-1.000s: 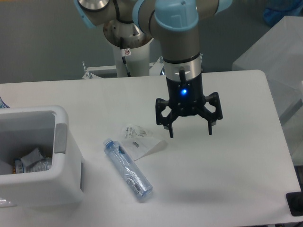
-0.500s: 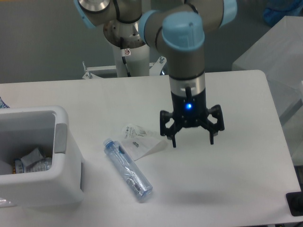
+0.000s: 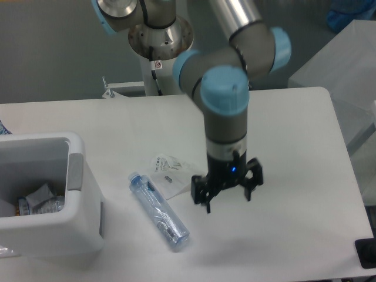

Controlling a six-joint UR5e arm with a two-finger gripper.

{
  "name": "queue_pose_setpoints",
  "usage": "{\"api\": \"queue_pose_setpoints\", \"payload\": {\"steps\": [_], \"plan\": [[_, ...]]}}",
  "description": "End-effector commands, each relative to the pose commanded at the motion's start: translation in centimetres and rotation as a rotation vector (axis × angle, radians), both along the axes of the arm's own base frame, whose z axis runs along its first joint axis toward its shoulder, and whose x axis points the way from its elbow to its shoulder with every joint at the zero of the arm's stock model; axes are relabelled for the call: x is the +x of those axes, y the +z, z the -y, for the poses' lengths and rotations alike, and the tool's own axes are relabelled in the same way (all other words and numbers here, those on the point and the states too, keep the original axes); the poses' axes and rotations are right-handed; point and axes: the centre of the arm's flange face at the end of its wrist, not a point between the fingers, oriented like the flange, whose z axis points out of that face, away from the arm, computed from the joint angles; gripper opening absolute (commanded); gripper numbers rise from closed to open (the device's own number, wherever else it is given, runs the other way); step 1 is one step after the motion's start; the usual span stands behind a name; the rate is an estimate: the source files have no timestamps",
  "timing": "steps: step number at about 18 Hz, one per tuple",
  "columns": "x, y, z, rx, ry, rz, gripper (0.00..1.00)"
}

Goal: Place the trash in the trash can
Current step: 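Move the open gripper down toward the clear plastic bottle, then close the gripper around the bottle's cap end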

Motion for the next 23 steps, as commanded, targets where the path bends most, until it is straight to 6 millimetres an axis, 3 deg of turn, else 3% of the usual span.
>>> {"api": "queue_pose_setpoints", "payload": {"steps": [6, 13, 19, 23], "plan": [[0.8, -4.3, -1.7, -0.039, 0.041, 0.055, 1.00], [1.1, -5.6, -2.0, -0.083, 0.072, 0.053, 1.00], [1.8, -4.6, -3.5, -0.053, 0.152, 0.051, 1.00], [3.4, -6.7, -4.5, -0.080, 0.129, 0.072, 1.00]]}}
